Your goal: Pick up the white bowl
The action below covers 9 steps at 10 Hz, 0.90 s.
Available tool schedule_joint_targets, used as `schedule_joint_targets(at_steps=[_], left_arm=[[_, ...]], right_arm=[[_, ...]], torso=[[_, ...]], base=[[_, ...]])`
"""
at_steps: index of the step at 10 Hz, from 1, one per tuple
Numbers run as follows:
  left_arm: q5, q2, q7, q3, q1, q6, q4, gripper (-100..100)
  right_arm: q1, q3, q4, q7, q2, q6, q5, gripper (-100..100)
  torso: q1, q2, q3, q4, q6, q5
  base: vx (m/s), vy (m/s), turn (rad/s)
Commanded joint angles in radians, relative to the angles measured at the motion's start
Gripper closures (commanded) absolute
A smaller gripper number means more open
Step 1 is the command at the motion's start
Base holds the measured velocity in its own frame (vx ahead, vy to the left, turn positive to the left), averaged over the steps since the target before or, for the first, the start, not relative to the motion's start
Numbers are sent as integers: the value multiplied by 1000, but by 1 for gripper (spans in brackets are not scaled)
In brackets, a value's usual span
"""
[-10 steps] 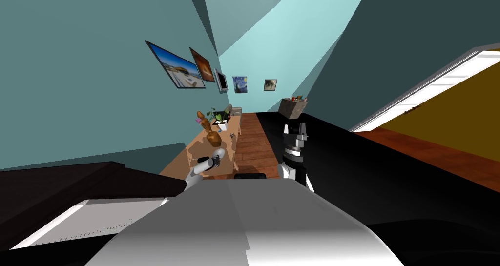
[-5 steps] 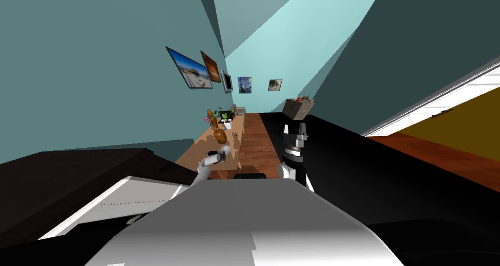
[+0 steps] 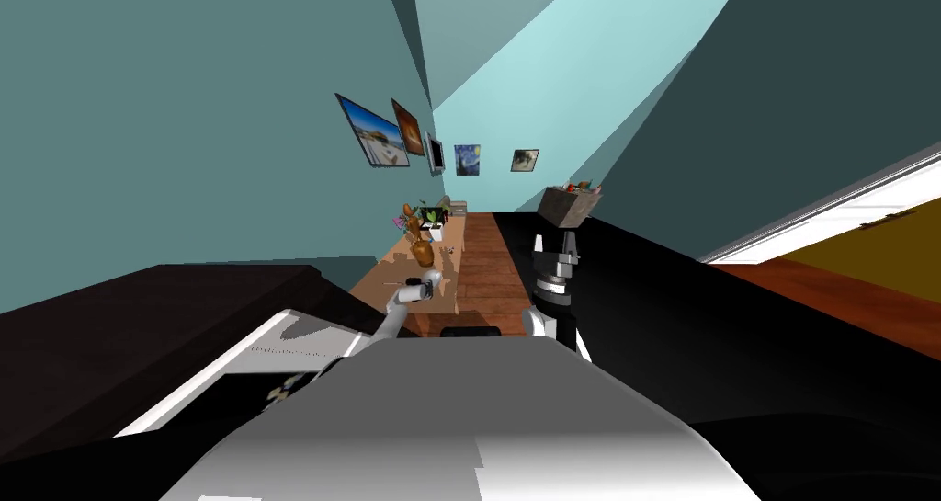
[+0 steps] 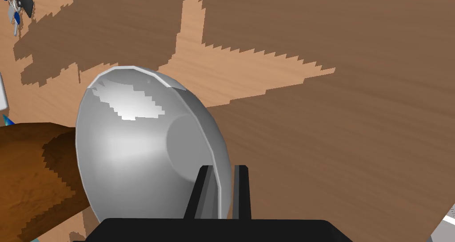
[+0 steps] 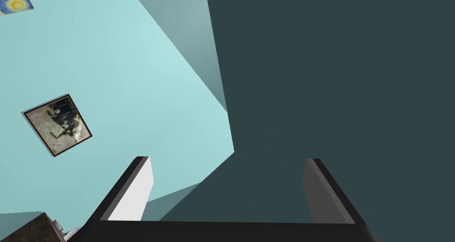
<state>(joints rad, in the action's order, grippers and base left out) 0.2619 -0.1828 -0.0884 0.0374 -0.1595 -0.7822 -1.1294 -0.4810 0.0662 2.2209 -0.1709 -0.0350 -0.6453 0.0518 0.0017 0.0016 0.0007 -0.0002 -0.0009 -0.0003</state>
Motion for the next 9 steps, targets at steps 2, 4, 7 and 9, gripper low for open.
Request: schedule_joint_targets(at_steps=[2,4,7,9], left_arm=[[-50,12,-70,-59,-52,-12,20,100],[-84,19,-115,-103,-96,-12,47,100],[-119,26,-195,-160,-140,-11,75,100],[-113,24,-178,-151,-139,-9,79,0]], right_arm=[[0,0,0,0,0,0,0,0],[0,0,0,0,0,0,0,0],[0,0,0,0,0,0,0,0],[0,0,0,0,0,0,0,0]], torso=[[-2,-1,0,0,0,0],[0,0,0,1,0,0],[1,1,1,2,-2,0],[-2,1,1,2,-1,0]], base=[[-30,38,77],[-45,62,100],[-38,62,91],[-7,10,-2]])
